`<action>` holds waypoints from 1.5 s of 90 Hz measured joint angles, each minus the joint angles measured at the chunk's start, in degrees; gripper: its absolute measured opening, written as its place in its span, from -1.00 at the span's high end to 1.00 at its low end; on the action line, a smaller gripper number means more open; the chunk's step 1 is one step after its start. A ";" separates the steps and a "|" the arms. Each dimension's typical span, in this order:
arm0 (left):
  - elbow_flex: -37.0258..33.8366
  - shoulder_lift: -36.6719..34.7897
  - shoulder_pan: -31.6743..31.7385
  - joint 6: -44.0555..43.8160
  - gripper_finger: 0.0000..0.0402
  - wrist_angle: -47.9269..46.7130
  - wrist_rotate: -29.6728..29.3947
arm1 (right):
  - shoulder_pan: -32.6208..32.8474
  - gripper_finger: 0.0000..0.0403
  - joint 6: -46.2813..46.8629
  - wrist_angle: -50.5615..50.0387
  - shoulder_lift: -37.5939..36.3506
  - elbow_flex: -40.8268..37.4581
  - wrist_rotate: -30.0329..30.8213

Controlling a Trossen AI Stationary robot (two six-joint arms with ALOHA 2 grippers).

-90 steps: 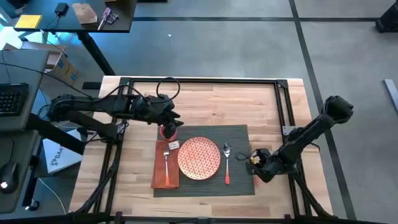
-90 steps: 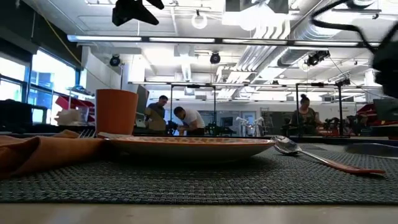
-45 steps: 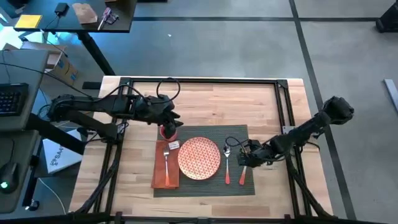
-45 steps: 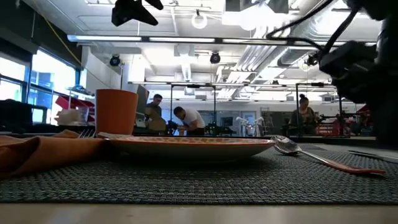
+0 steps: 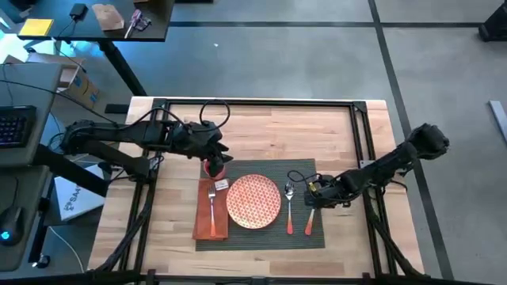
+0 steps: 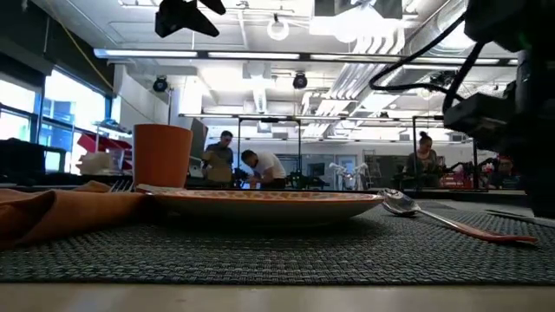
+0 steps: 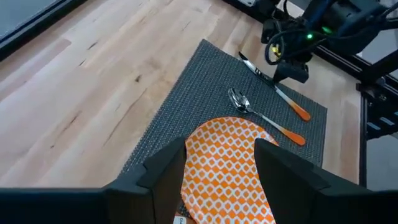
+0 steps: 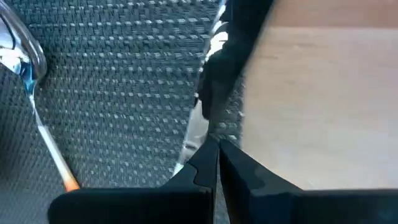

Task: Set table place
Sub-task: Put the orange table knife on the table gray placemat to the right of the orange spoon, then return to Home Position

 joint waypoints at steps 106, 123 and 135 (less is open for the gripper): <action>0.00 0.00 0.02 -0.06 0.12 -0.15 -1.09 | -1.64 1.00 -4.55 15.77 4.75 -0.01 9.11; 0.00 -0.04 0.00 -2.95 0.12 -0.11 0.61 | -1.62 1.00 -4.56 14.31 1.71 -0.03 8.68; -0.05 -0.77 -1.78 -4.73 0.14 -0.14 0.86 | -1.67 1.00 -10.37 10.01 -6.06 -0.03 9.94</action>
